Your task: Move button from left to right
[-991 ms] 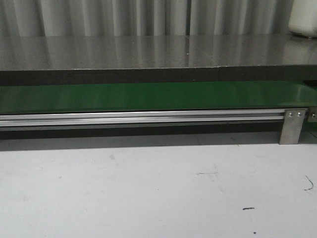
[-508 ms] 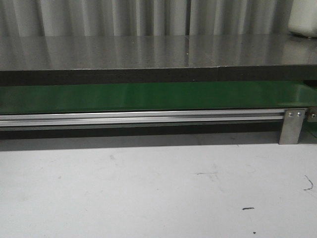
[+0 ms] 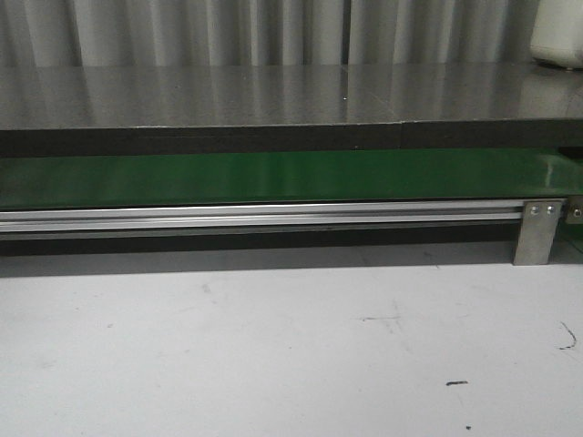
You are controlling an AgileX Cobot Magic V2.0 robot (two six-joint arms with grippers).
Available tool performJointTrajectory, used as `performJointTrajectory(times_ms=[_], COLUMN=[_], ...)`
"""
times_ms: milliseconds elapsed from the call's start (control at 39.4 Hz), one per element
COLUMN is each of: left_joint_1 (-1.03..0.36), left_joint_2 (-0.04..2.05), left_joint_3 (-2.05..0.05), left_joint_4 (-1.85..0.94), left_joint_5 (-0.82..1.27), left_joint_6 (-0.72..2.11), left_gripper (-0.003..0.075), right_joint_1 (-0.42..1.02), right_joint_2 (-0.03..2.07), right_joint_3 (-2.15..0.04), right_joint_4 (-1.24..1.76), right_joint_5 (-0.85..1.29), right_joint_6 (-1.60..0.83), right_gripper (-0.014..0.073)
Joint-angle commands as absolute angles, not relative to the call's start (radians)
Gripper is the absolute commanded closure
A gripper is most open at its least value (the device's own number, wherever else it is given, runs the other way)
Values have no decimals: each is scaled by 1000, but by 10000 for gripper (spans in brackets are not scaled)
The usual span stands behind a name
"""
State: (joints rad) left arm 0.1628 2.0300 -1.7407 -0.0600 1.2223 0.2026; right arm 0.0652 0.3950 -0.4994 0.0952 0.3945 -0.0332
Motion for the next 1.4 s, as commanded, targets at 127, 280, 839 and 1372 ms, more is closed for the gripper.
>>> performJointTrajectory(times_ms=[127, 280, 839, 1372], left_joint_1=[123, 91, 56, -93], left_joint_2=[1960, 1927, 1683, 1072], left_joint_3=[-1859, -1933, -1792, -1047], left_joint_4=[-79, -81, -98, -98], left_joint_5=[1284, 1284, 1284, 617], left_joint_6=[200, 187, 170, 170], left_gripper=[185, 196, 741, 741], right_joint_1=[65, 65, 65, 65], right_joint_2=[409, 409, 409, 409], right_joint_3=[-535, -535, -535, -535], right_joint_4=[88, 88, 88, 88], right_joint_5=[326, 326, 326, 326], right_joint_6=[-37, -37, -37, -37], right_gripper=[-51, -51, -51, -51])
